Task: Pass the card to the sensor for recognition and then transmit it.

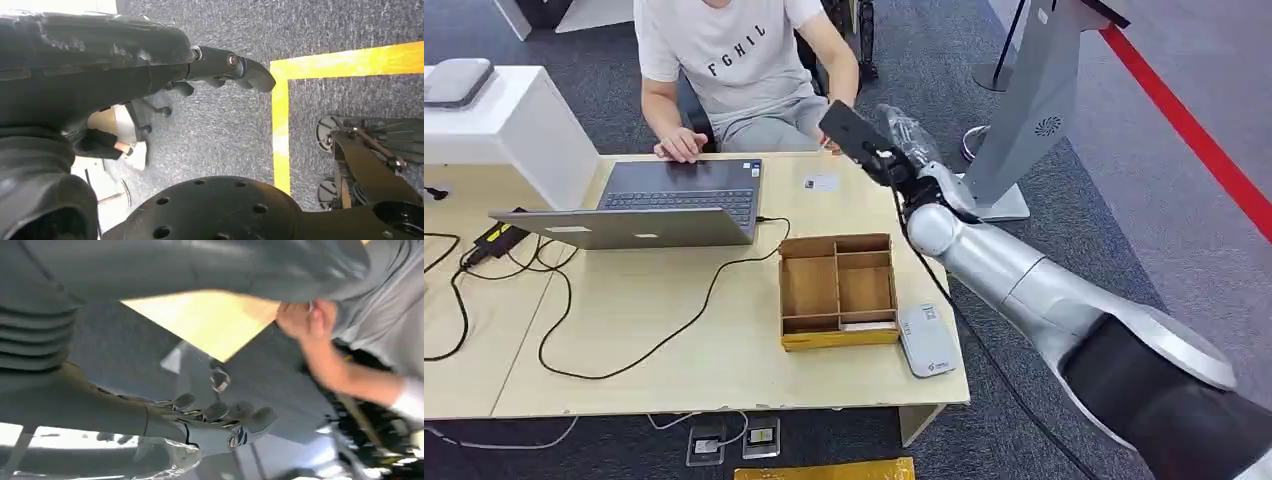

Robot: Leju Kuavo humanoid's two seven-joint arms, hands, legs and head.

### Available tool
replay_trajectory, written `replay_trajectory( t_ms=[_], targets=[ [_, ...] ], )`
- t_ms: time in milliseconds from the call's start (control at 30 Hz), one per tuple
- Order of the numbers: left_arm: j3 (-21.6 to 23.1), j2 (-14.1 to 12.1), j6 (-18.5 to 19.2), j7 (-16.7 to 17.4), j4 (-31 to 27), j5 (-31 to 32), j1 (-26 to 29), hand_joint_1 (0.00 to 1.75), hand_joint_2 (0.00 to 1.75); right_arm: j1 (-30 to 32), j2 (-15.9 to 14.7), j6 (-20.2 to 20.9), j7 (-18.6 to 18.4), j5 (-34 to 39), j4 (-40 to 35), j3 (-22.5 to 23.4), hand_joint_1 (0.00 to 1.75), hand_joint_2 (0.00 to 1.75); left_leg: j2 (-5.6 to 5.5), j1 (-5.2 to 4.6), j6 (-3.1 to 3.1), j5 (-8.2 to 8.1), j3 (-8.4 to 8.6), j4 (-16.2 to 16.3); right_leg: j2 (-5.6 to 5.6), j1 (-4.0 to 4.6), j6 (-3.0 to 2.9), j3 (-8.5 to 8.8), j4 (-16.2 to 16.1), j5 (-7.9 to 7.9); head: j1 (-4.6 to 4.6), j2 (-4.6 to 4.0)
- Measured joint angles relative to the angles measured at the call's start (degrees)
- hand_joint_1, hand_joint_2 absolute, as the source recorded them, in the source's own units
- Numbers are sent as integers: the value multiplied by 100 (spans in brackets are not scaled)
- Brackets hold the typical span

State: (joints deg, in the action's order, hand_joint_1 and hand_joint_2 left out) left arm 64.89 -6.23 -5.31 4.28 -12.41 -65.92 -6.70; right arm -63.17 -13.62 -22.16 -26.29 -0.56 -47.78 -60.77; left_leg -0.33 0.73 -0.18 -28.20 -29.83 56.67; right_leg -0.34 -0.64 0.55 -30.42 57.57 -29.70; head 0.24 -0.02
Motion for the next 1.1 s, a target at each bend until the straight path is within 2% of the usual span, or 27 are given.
replay_trajectory(
  t_ms=[67,167,367,533,667,733,833,900,1000,1100],
  targets=[
    [0,9,-2,13,0,-9,7,0,0,123,-280,-366,-123,498,-7,163,0,0,-1,-2,0,0,-4,6,-1,-2,2,0,0,1,2,0],
    [0,9,-4,48,0,-35,21,0,0,253,-746,-726,-437,799,-50,307,0,0,0,-2,2,-2,-5,13,2,-3,6,-3,-3,4,0,0],
    [-2,15,-42,50,0,-155,42,0,0,778,-1858,-1164,-1057,1265,-435,532,0,0,-10,-1,4,-7,-10,18,-10,-2,7,-1,-6,4,0,0],
    [-2,42,-72,109,0,-227,41,0,0,1472,-2701,-1353,-1231,1424,-599,661,0,0,-12,0,6,-8,-12,18,-13,-1,7,-4,-8,4,-2,0],
    [-2,57,-105,166,0,-271,42,0,0,2254,-3225,-1716,-1205,1616,-608,775,0,0,-26,1,7,-9,-21,17,-34,1,7,-3,-8,3,-2,0],
    [-2,61,-127,173,0,-286,38,0,0,2867,-3359,-1762,-986,1665,-608,1033,0,0,-34,8,6,-10,-24,16,-46,8,6,0,-9,2,-2,0],
    [-2,68,-140,173,0,-289,40,0,0,3810,-3429,-1771,-369,1879,-588,1567,0,0,-53,10,6,-10,-34,15,-65,10,2,-3,-9,-2,2,0],
    [-2,70,-142,170,0,-289,37,0,0,4457,-3379,-1769,489,2219,-568,1976,0,0,-69,11,6,-10,-41,12,-81,11,6,0,-8,-7,-7,0],
    [-2,72,-144,142,0,-289,40,0,0,5203,-3098,-1696,1782,2912,-369,2541,0,0,-76,14,5,-9,-39,11,-87,15,1,-2,-8,-11,-2,0],
    [-2,76,-177,48,0,-289,39,0,0,5715,-2735,-1340,2862,3817,-21,2963,0,0,-76,16,5,-9,-38,10,-86,18,-5,-1,-8,-15,-2,0]
  ],
)
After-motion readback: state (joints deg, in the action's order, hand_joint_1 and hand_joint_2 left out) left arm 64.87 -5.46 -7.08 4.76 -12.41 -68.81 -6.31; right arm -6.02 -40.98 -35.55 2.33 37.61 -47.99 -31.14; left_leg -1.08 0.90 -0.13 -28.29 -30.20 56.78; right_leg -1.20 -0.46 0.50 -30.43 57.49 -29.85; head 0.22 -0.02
